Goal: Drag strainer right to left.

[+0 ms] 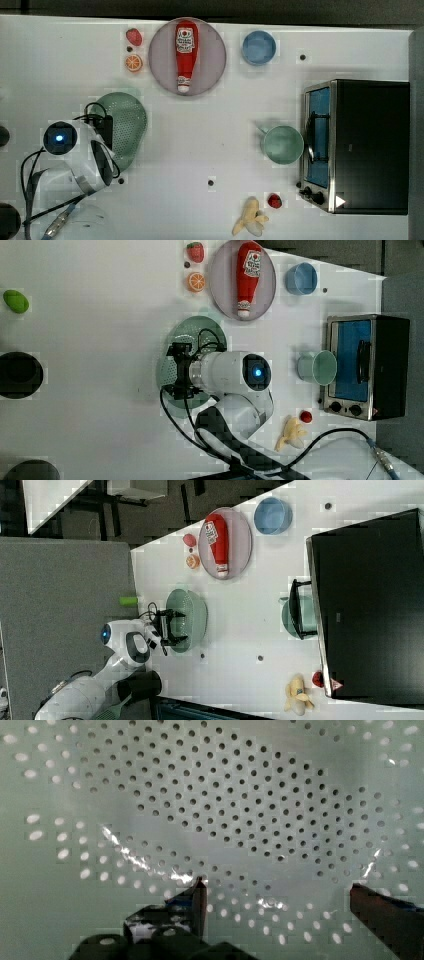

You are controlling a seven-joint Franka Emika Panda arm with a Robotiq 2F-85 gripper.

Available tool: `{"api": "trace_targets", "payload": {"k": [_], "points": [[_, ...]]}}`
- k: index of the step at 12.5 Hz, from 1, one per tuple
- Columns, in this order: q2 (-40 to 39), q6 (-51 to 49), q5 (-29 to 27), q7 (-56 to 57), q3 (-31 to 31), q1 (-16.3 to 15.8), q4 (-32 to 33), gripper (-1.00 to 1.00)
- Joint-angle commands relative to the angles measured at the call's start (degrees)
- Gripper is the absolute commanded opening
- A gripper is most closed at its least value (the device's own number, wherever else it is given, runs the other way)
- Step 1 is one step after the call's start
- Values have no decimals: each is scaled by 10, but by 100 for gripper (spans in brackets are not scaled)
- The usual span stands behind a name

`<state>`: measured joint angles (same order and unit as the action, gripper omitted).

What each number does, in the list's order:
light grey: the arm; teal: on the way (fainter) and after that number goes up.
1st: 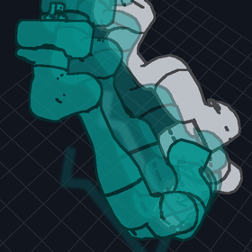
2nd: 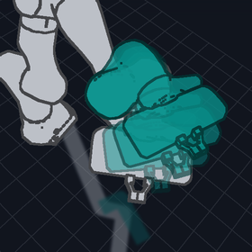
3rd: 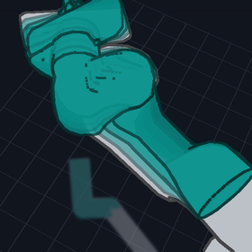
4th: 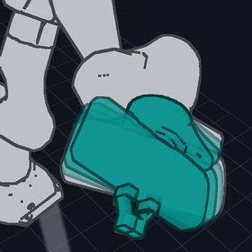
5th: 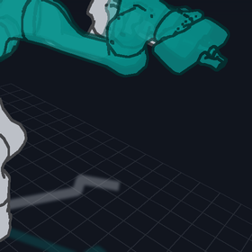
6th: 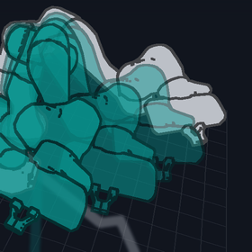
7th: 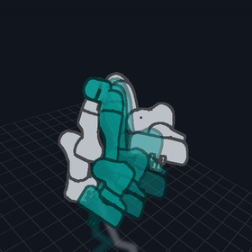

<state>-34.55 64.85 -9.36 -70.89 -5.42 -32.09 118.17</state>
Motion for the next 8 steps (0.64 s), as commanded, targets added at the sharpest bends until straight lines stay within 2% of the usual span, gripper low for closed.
{"api": "trace_targets", "payload": {"k": [1, 8], "points": [[-5, -24, -5, -35, -2, -26, -27, 100], [-31, -23, -30, -38, -1, -56, -78, 100]]}}
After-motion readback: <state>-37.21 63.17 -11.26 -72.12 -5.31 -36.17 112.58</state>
